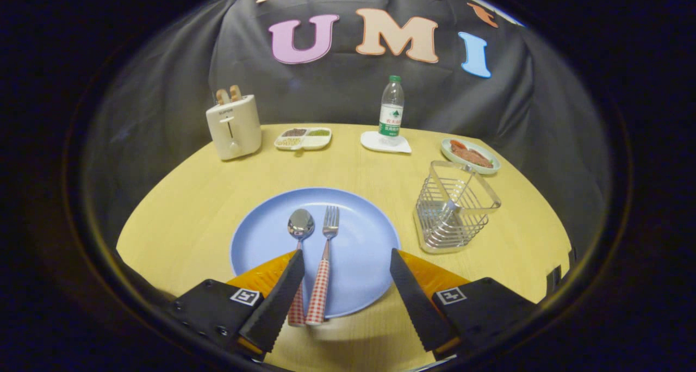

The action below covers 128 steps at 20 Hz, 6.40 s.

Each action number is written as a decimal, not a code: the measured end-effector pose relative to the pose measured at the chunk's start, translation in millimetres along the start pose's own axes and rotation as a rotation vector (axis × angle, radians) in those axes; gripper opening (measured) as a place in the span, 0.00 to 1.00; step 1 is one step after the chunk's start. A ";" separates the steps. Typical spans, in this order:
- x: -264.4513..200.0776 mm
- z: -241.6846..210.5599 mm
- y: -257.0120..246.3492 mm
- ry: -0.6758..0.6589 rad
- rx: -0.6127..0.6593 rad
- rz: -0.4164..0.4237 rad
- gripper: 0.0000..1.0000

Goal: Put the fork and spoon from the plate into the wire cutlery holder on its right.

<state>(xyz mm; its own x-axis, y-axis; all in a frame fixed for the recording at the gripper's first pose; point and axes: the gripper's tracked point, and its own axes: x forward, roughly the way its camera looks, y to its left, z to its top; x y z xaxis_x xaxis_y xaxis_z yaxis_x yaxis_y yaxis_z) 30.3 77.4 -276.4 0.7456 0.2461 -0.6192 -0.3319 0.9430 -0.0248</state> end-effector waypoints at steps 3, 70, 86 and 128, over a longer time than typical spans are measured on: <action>7.2 -8.6 3.1 0.035 -0.001 0.011 0.97; 2.9 58.7 -142.4 0.804 -0.113 0.071 0.20; -11.3 145.2 -105.0 0.254 0.082 0.130 1.00; 18.0 -40.4 54.7 0.157 -0.040 0.096 0.13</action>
<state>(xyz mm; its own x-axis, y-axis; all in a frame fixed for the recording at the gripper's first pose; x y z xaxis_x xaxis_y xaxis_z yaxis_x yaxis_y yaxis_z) 2.2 124.3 -320.7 0.6110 0.2939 -0.7351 -0.4222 0.9064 0.0114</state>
